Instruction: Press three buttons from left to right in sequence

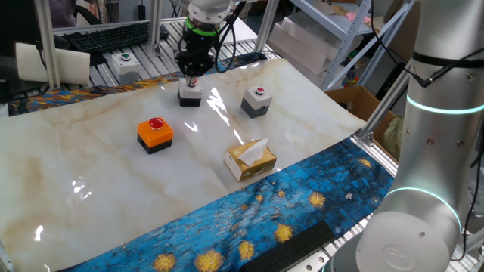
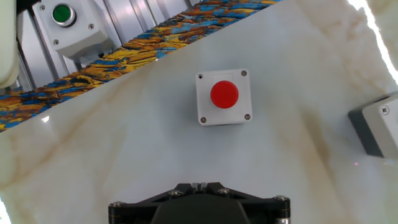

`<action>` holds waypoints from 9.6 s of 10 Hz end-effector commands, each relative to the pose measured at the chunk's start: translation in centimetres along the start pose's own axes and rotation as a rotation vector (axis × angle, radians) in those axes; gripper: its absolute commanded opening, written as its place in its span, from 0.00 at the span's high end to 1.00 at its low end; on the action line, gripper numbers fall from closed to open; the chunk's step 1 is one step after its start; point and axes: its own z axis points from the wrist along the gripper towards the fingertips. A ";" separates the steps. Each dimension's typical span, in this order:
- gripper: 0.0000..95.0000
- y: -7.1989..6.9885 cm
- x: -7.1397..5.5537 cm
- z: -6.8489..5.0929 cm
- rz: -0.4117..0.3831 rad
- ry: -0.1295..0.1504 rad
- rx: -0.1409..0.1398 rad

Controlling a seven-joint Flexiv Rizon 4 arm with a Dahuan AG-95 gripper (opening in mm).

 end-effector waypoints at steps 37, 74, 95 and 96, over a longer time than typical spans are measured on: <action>1.00 5.2 7.7 0.9 -0.179 0.053 -0.020; 1.00 10.1 11.7 5.0 0.019 -0.013 -0.046; 1.00 10.3 14.5 1.0 0.242 -0.013 -0.093; 1.00 10.2 14.5 0.9 0.250 -0.012 -0.095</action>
